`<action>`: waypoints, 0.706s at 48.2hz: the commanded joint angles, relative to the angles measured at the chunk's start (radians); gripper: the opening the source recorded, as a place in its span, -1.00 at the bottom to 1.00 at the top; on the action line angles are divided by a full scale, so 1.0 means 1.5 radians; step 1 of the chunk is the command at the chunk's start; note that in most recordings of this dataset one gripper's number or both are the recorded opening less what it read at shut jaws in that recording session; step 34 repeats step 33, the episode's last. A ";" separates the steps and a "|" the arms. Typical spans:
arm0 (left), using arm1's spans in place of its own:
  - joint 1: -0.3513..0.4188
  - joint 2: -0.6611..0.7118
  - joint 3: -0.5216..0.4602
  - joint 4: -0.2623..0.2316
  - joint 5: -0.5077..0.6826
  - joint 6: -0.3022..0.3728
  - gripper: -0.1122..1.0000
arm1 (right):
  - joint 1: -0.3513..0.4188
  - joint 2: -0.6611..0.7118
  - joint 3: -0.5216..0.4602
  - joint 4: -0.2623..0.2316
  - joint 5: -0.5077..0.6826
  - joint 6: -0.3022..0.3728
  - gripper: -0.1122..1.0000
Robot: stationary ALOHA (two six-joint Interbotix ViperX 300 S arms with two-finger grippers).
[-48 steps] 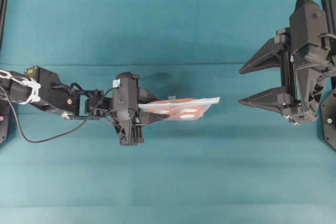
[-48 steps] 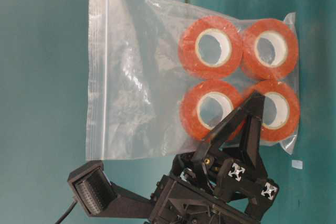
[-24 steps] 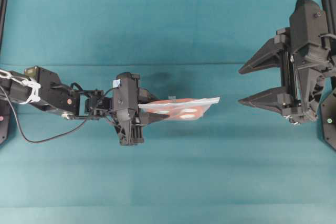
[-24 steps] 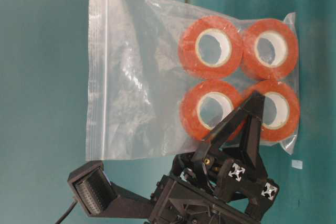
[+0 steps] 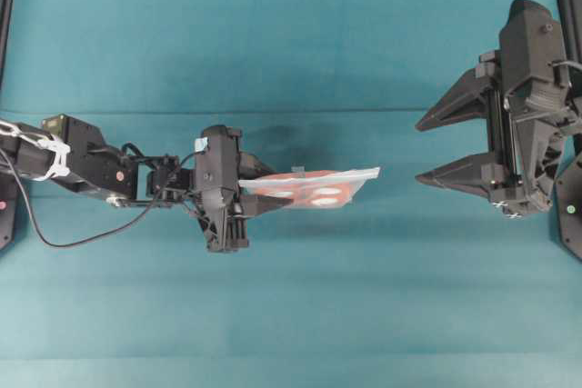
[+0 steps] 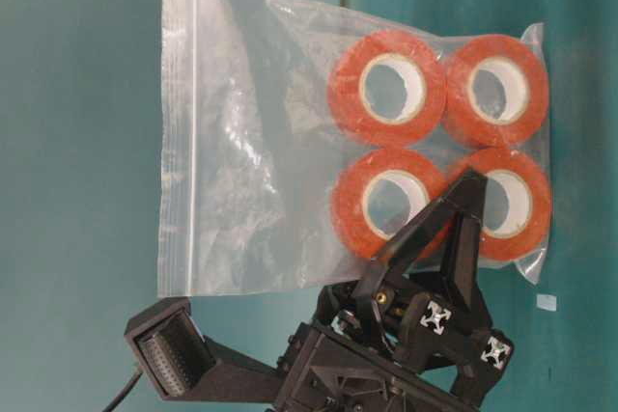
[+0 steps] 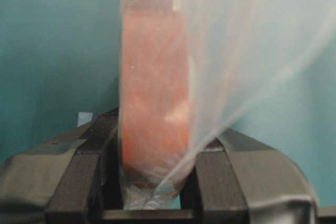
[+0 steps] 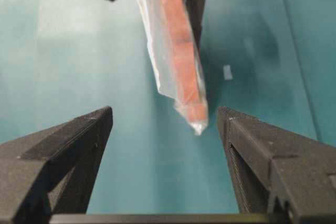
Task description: Hand over the clear zip bag and make it stand upright.
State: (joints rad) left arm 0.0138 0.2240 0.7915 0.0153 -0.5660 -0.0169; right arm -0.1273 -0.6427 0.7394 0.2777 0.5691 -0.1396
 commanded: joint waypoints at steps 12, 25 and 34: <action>-0.005 -0.006 -0.005 0.001 -0.001 -0.002 -0.36 | 0.014 -0.001 -0.006 0.001 0.016 -0.046 0.75; -0.005 -0.006 -0.005 0.001 -0.001 -0.002 -0.36 | 0.014 -0.001 -0.006 0.001 0.015 -0.047 0.74; -0.005 -0.006 -0.005 0.001 -0.001 -0.002 -0.36 | 0.014 -0.001 -0.005 0.001 0.015 -0.047 0.74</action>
